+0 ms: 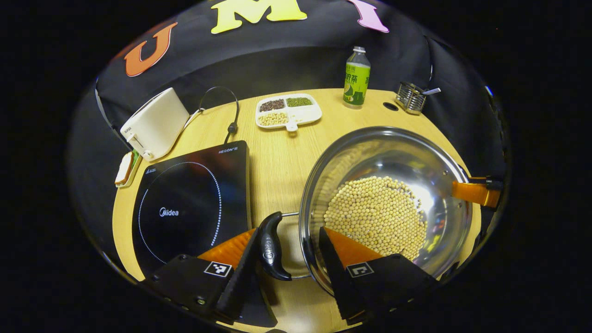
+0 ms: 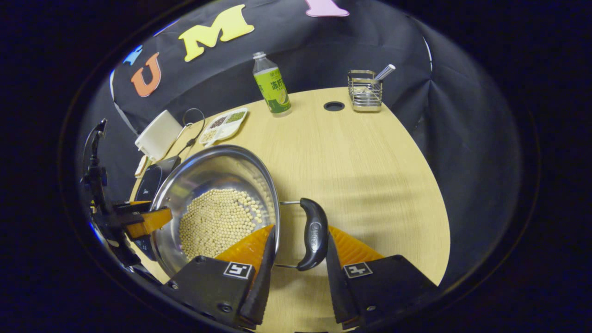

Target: First push the handle of the pot to place it horizontally, then grasp the pot with both hands and set it on the induction cooktop.

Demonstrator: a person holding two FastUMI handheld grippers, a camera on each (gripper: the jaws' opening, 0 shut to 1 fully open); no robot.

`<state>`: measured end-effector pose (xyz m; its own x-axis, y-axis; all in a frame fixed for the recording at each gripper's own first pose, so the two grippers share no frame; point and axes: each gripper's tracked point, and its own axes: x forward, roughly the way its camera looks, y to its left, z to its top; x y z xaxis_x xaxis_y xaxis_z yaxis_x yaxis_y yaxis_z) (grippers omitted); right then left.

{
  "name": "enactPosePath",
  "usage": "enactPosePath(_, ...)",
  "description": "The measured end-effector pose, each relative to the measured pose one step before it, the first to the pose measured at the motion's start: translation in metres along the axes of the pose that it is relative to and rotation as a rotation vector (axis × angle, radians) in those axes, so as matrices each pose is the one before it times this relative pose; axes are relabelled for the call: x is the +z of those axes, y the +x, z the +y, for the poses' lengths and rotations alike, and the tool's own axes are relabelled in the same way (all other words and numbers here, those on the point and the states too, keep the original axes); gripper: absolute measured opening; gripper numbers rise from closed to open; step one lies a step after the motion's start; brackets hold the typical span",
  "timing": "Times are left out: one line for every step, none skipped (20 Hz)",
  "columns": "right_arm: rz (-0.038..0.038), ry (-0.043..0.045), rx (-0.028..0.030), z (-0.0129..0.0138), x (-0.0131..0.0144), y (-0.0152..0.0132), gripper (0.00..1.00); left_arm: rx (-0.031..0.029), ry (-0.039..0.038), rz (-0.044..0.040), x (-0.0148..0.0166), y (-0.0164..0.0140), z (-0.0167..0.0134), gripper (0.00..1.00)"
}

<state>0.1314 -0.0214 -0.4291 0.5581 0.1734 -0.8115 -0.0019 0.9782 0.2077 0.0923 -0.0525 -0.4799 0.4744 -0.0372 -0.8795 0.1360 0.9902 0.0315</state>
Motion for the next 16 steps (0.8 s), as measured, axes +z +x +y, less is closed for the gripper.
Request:
enactPosePath(0.00226,-0.00753,-0.00324,-0.00014,0.00018,0.00021,0.56,0.00228,-0.0125,0.01321,-0.00305,0.00264,-0.00093,0.76)
enactPosePath(0.00207,-0.00231,-0.00387,-0.00065,-0.00057,0.00022,0.56,0.00005,-0.00629,-0.01165,0.00349,-0.00009,-0.00076,0.76)
enactPosePath(-0.00048,-0.00201,0.00053,-0.00035,0.00013,-0.00065,0.56,0.00056,-0.00985,0.01269,0.00058,0.0023,-0.00021,0.87)
enactPosePath(0.00126,0.00148,0.0014,0.00004,0.00024,0.00027,0.56,0.00157,-0.00699,0.00931,-0.00069,0.0007,-0.00073,0.76)
enactPosePath(0.00081,0.00109,-0.00091,-0.00026,0.00094,-0.00032,0.56,0.00429,-0.00451,0.01771,-0.0021,-0.00024,-0.00098,0.76)
enactPosePath(0.00344,-0.00516,-0.00146,-0.00061,-0.00041,0.00002,0.56,0.00349,-0.01316,0.03089,-0.00376,-0.00127,-0.0001,0.76)
enactPosePath(-0.00575,0.00505,0.0027,-0.00122,-0.00029,-0.0004,0.55,-0.00035,-0.03031,0.02644,-0.00413,0.00168,-0.00144,0.76)
enactPosePath(-0.00659,0.01422,0.00508,-0.00051,0.00089,-0.00021,0.56,-0.00782,-0.03663,0.02564,-0.0049,0.00048,-0.0028,0.76)
enactPosePath(-0.0072,0.00622,0.00162,-0.00095,0.00008,-0.00073,0.56,-0.01069,-0.03263,0.01239,-0.00275,0.00204,-0.00198,0.76)
enactPosePath(0.00078,0.00162,-0.00096,-0.00021,-0.00108,-0.00021,0.56,-0.00562,-0.01279,0.00227,-0.00122,0.00047,-0.00194,0.76)
enactPosePath(0.00146,-0.0103,-0.00534,-0.00057,-0.00016,-0.00023,0.56,-0.00008,0.00228,-0.005,0.00035,0.00028,0.00074,0.76)
enactPosePath(0.0048,-0.00901,-0.00585,-0.00053,-0.00063,-0.00005,0.56,-0.00091,0.01218,-0.01054,0.00108,-0.00235,-0.00161,0.76)
enactPosePath(0.00021,-0.00117,-0.00306,-0.00082,0.00046,-0.00023,0.55,-0.00633,0.00245,-0.01019,0.00044,0.00033,-0.00042,0.86)
enactPosePath(0.00013,-0.00254,-0.00191,-0.00008,0.0004,0.00025,0.56,-0.00934,-0.00817,-0.00927,0.00173,0.00002,-0.00022,0.85)
enactPosePath(0.00098,-0.00474,-0.00133,0.00066,0.00061,-0.00035,0.56,-0.01082,-0.0034,-0.00661,-0.00006,-0.00156,-0.00135,0.73)
enactPosePath(-0.00303,-0.00318,-0.00369,-0.0005,0.0,0.00119,0.56,-0.0117,-0.00352,-0.01941,0.00297,-0.00012,-0.00086,0.7)
